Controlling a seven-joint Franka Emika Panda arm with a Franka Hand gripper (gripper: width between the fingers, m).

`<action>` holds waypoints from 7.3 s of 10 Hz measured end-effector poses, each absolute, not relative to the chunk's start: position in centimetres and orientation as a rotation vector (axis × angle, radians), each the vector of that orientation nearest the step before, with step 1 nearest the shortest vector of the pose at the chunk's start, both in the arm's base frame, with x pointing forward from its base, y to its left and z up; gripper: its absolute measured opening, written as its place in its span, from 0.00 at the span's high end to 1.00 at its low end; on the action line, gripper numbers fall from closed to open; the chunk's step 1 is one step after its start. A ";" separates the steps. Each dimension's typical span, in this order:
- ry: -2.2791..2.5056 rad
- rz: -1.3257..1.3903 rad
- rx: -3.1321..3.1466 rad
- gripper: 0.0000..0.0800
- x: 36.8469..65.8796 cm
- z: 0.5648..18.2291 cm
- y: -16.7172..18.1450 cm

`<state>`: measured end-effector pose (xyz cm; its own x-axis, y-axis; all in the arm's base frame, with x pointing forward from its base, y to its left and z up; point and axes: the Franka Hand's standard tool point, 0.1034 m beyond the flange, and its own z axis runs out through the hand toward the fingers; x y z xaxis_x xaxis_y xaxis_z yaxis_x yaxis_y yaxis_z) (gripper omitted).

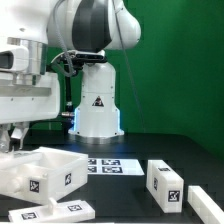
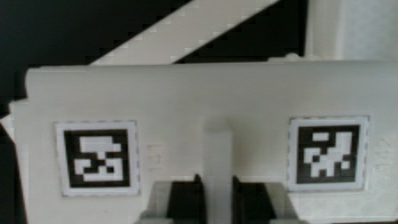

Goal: Assemble cabinet

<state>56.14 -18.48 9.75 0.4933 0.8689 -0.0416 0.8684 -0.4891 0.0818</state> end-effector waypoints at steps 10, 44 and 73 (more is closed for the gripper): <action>1.616 0.014 2.562 0.92 55.6 8.0 -20.1; 1.602 -0.006 2.586 0.92 54.5 7.4 -19.9; 1.292 -0.017 2.740 0.92 52.6 6.9 -23.1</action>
Offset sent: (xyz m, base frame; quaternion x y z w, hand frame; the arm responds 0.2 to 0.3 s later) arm 0.0000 0.0000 0.0000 0.0000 0.0000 0.0000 1.0000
